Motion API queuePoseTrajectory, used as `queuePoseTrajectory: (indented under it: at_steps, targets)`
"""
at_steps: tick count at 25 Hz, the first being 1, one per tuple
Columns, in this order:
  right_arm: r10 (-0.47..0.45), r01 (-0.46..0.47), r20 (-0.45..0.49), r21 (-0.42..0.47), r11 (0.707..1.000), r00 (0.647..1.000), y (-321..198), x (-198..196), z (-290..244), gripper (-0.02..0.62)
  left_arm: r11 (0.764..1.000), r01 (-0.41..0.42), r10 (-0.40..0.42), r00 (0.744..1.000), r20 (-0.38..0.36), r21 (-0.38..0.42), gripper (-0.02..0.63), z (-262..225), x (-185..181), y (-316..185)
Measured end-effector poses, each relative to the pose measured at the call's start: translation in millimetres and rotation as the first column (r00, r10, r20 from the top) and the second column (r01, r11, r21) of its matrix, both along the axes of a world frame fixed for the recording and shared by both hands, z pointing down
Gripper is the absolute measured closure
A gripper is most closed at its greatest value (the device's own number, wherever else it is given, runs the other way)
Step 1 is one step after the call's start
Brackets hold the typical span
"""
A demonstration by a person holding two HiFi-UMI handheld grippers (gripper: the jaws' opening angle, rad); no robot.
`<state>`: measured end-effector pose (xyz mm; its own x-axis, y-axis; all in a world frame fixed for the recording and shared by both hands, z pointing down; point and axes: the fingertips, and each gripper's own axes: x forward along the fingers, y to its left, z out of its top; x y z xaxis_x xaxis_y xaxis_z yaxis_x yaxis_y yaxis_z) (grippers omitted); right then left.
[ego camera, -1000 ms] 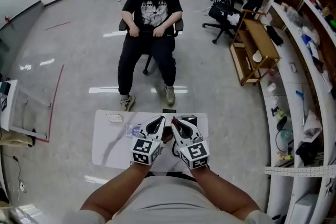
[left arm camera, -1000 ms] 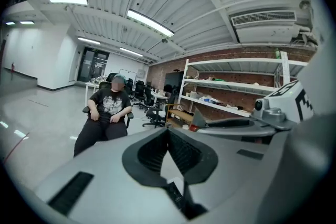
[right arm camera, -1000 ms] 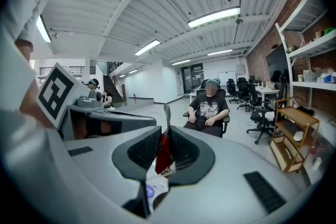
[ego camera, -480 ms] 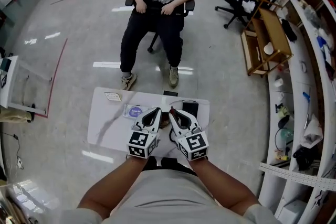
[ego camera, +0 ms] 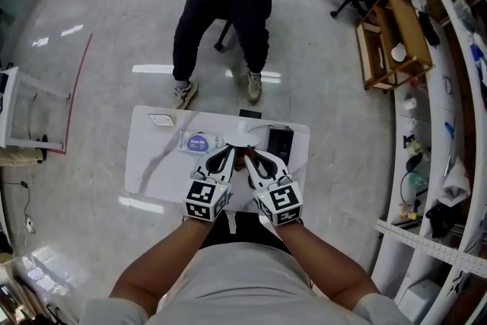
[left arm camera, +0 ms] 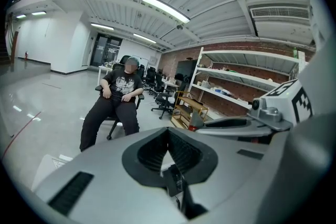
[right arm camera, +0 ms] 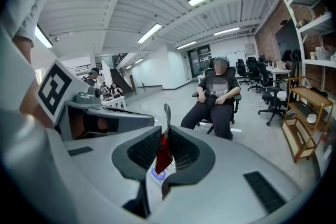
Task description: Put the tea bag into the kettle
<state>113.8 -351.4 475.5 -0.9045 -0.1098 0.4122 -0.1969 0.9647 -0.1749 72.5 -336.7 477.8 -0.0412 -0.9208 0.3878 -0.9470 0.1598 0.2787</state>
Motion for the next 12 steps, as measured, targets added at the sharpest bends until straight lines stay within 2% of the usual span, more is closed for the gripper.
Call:
queuePoseTrajectory:
  at_steps: [12]
  targets:
    - [-0.015, 0.011, -0.074, -0.053, 0.999, 0.997, 11, -2, 58, 0.540, 0.998, -0.023, 0.019, 0.998, -0.055, -0.064, 0.598, 56, 8, 13]
